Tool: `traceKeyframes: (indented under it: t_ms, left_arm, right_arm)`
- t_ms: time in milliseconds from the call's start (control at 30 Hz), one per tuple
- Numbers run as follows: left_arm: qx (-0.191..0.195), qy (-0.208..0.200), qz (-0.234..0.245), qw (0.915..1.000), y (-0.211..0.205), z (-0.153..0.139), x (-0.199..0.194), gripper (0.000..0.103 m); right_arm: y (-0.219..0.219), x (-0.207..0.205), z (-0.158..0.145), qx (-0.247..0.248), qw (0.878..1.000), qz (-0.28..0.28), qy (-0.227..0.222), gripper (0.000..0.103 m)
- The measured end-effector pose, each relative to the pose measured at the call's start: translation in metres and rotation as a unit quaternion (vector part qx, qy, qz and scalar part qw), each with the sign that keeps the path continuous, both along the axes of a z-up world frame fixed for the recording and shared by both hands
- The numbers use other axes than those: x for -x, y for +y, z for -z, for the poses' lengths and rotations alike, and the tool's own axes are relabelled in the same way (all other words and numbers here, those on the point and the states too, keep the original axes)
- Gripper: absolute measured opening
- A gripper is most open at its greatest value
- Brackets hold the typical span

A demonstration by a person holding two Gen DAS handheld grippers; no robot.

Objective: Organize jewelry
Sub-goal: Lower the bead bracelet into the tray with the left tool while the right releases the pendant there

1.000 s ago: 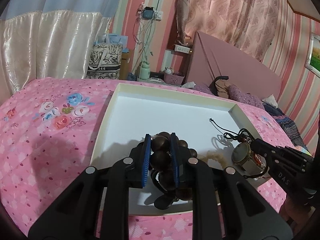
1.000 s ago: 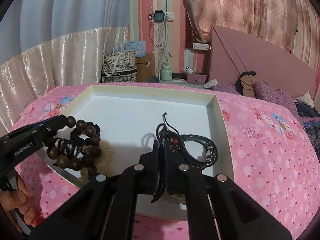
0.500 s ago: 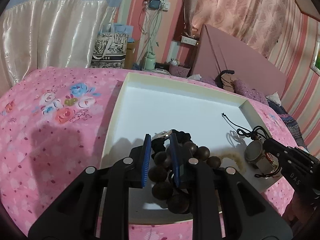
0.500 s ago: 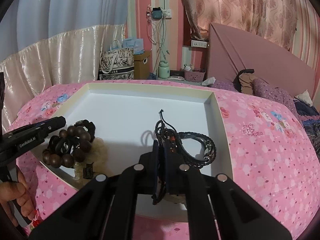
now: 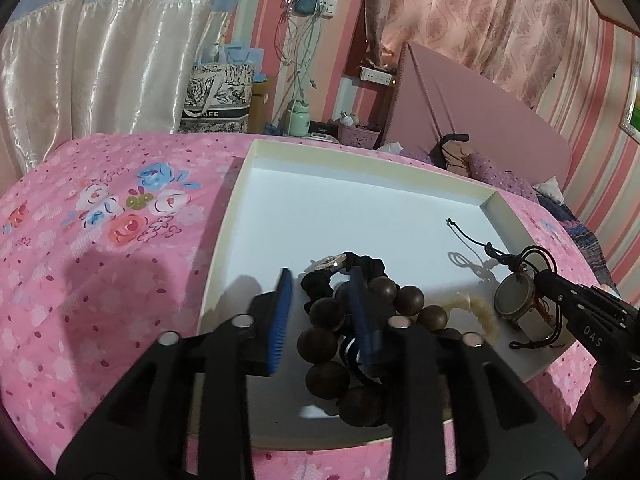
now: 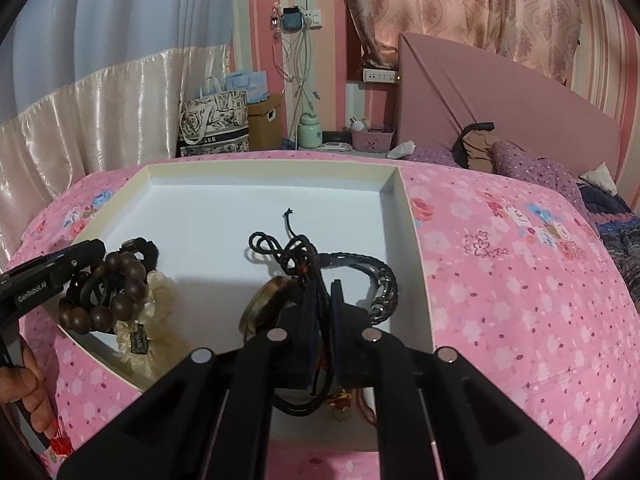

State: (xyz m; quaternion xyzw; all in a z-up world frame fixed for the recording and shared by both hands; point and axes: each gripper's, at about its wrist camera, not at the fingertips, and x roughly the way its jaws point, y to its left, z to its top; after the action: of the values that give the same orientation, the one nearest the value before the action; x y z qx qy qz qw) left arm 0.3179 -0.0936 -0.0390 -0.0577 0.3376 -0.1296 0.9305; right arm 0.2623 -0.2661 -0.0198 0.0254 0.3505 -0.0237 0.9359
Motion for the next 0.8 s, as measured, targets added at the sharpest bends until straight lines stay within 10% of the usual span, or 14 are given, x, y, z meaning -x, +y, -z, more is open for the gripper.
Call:
traceKeyframes:
  t_ms: [233,333,800]
  left_arm:
    - [0.006,0.007,-0.011,0.9999,0.007,0.001,0.0,0.051]
    - [0.006,0.001,-0.008,1.0,0.006,0.0,0.002,0.056]
    - [-0.003,-0.037,0.009,0.9992,0.002,-0.016,0.014,0.092]
  right_arm:
    - [0.001,0.0,0.002,-0.003,1.0,0.002,0.002,0.008]
    - [0.0,0.001,0.0,-0.011,1.0,0.001,-0.005,0.034]
    - [-0.023,0.01,-0.021,-0.081,0.995,-0.008,-0.051,0.048]
